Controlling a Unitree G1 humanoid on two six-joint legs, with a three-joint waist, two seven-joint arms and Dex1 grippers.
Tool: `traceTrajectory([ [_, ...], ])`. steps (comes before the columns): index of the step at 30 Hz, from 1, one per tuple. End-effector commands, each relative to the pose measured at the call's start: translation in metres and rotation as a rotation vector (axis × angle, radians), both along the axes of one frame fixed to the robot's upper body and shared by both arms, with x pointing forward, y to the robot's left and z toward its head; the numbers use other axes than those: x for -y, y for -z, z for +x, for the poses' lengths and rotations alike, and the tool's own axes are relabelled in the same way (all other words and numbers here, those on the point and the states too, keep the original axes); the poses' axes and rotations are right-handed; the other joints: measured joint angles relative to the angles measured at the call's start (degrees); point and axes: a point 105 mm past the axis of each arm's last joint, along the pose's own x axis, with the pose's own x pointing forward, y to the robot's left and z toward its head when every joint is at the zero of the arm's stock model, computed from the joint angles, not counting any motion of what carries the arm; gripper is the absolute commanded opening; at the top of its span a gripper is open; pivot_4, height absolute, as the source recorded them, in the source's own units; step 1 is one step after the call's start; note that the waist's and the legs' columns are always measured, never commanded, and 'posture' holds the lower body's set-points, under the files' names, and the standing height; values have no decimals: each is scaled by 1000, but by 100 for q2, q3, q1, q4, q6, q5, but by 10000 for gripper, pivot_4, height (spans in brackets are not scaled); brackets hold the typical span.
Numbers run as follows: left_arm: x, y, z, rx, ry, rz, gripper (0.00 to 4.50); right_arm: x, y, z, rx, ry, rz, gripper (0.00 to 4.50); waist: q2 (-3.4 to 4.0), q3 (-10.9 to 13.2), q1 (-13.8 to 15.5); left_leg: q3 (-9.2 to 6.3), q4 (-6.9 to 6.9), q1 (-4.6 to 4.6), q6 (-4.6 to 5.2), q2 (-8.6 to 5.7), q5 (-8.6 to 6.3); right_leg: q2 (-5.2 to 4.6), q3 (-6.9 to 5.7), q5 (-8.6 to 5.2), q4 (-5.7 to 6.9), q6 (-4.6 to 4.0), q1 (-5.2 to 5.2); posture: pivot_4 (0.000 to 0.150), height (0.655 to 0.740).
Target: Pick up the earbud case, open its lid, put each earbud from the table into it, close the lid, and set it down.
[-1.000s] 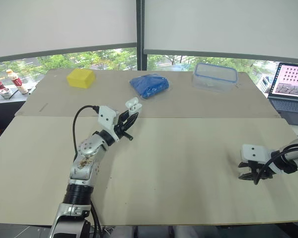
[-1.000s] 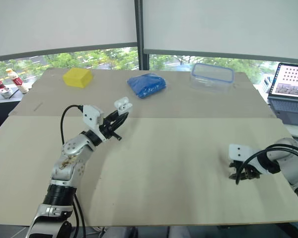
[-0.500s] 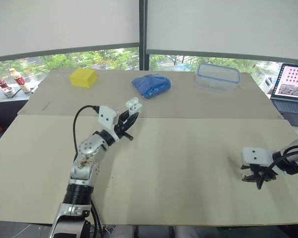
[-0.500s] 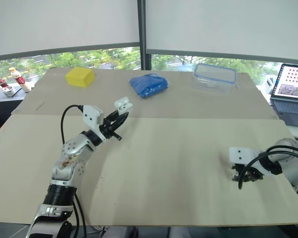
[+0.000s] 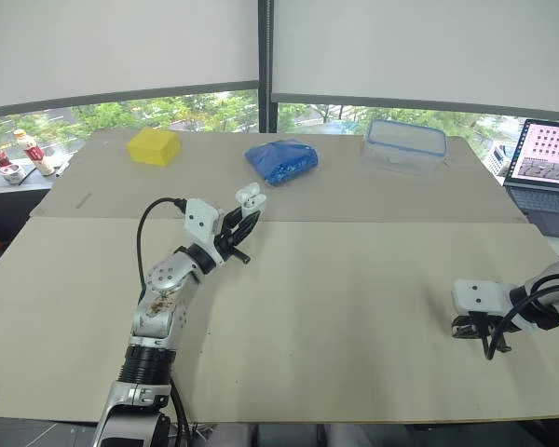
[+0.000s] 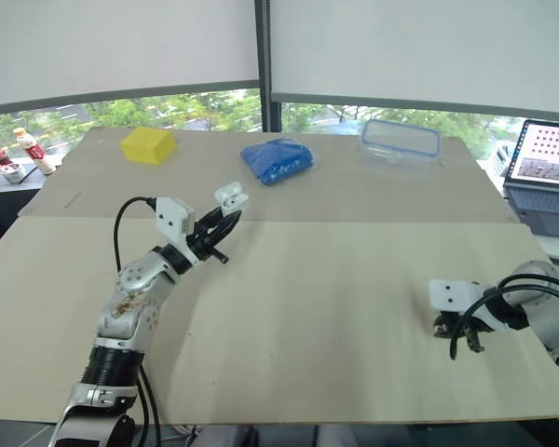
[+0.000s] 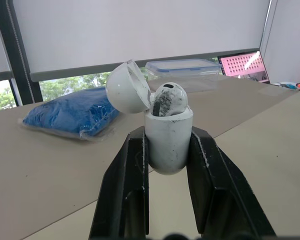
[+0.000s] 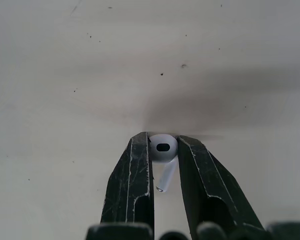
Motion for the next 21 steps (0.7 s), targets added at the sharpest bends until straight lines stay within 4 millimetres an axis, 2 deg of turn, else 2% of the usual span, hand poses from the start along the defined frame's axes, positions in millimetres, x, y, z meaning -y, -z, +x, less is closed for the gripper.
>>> traceTrajectory([
  [1, 4, -17, -2, 62, 18, -11, 5474, -5, 6, 3, 10, 32, 49, 3489, -3, 0, -24, 0, 0, 0, 0, 0, 0, 0, 0, 0, 0, 0, 0, 1500, 7400],
  [4, 8, -18, -3, 64, 44, -15, 5474, -50, -14, 28, 140, 26, 263, 3489, -19, 2, -108, 0, -2, 1, -1, 4, 0, 2, 1, 0, 2, -1, -3, 1500, 7400],
  [6, 13, -20, -6, 64, 82, -23, 5474, -85, -43, 55, 298, 58, 467, 3489, -15, 5, -217, 4, -13, 4, -8, 13, 3, 9, 7, 3, 3, -5, -9, 1500, 7400],
  [9, 19, -20, -10, 61, 135, -16, 5474, -121, -88, 76, 434, 132, 754, 3489, 43, 31, -211, 6, -37, -3, -25, 11, 10, 10, 17, 2, 17, -11, -40, 1500, 7400],
  [12, 23, -20, -11, 54, 171, -4, 5474, -157, -135, 78, 545, 139, 1016, 3489, 56, 29, -117, -3, -30, -58, -50, 6, 26, 10, 13, 2, 28, -12, -92, 1500, 7400],
  [14, 25, -22, -12, 45, 195, -8, 5474, -176, -158, 74, 591, 144, 1147, 3489, 57, 28, -74, -12, -18, -105, -75, 3, 41, 8, 5, 5, 42, -12, -126, 1500, 7400],
  [16, 27, -23, -14, 30, 227, -12, 5474, -194, -177, 69, 617, 157, 1262, 3489, 57, 28, -46, -14, -13, -108, -69, -1, 38, 3, 2, 6, 49, -9, -124, 1500, 7400],
  [18, 30, -24, -15, 15, 255, -18, 5474, -207, -190, 67, 622, 187, 1358, 3489, 57, 29, -40, -13, -12, -111, -63, -8, 35, -1, 2, 9, 45, -5, -124, 1500, 7400],
  [21, 33, -25, -17, -3, 288, -29, 5474, -224, -191, 67, 606, 219, 1413, 3489, 57, 29, -50, -11, -11, -111, -59, -13, 33, -3, 2, 11, 43, -1, -123, 1500, 7400],
])
